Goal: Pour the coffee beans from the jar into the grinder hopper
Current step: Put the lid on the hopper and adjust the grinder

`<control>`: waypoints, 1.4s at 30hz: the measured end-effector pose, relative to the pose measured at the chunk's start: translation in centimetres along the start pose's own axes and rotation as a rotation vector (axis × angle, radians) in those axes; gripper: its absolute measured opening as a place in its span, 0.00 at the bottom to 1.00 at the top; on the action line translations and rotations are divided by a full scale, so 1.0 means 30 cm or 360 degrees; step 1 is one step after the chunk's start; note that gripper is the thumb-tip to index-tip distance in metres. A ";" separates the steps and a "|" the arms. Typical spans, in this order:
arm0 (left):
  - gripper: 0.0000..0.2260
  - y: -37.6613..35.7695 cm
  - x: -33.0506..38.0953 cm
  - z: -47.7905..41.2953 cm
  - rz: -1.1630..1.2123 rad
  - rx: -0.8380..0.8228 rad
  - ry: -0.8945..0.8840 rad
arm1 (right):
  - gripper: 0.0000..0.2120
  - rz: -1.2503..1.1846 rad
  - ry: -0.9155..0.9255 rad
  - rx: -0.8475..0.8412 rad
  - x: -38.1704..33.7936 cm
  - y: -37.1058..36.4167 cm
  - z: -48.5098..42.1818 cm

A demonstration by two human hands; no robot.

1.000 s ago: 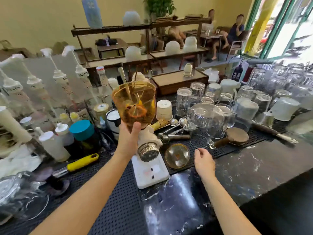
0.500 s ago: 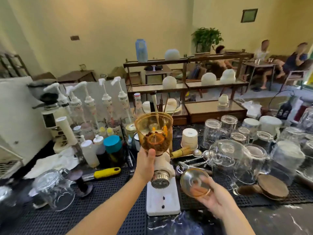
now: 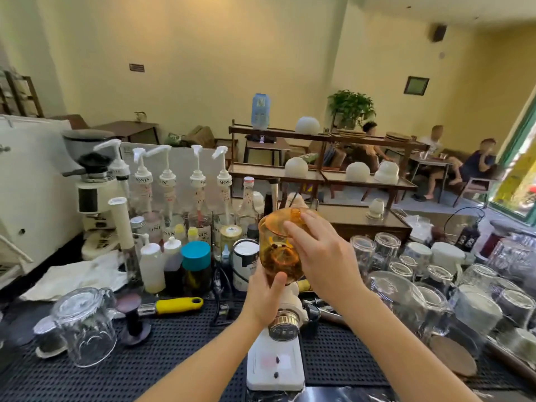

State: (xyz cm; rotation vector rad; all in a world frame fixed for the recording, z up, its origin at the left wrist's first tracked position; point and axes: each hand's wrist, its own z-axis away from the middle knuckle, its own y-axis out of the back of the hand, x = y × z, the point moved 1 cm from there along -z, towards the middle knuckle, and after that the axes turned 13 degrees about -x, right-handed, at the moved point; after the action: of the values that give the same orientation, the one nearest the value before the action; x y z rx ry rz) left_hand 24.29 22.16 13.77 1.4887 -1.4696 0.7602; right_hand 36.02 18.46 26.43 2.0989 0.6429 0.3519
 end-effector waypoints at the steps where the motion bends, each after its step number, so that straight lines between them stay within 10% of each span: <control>1: 0.44 0.001 0.002 -0.001 0.0006 -0.0006 -0.0002 | 0.14 0.0057 -0.0003 0.0024 0.002 -0.008 0.002; 22: 0.44 0.013 0.004 0.005 0.0027 -0.0046 -0.0028 | 0.16 0.0545 0.0090 -0.0135 -0.047 0.019 -0.003; 30: 0.44 0.018 -0.006 0.012 -0.0004 -0.0064 0.0009 | 0.24 0.0220 -0.0016 -0.0435 -0.068 0.079 -0.070; 33: 0.45 0.030 0.009 0.015 -0.0117 -0.0122 0.0058 | 0.24 -0.0052 -0.0036 -0.0171 -0.080 0.106 -0.068; 37: 0.30 0.062 -0.011 0.062 -0.0328 -0.0203 -0.0004 | 0.14 -0.0377 -0.0076 0.0487 -0.047 0.099 0.069; 42: 0.08 0.082 -0.142 0.322 -0.0633 0.0162 0.0196 | 0.11 -0.0633 -0.0635 0.0087 0.067 -0.111 0.443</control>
State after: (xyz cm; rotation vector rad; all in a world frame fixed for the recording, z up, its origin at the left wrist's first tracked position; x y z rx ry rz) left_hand 19.90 15.63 6.32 1.7104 -1.0111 0.6747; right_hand 42.88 12.17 16.19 1.9543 0.8086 -0.3033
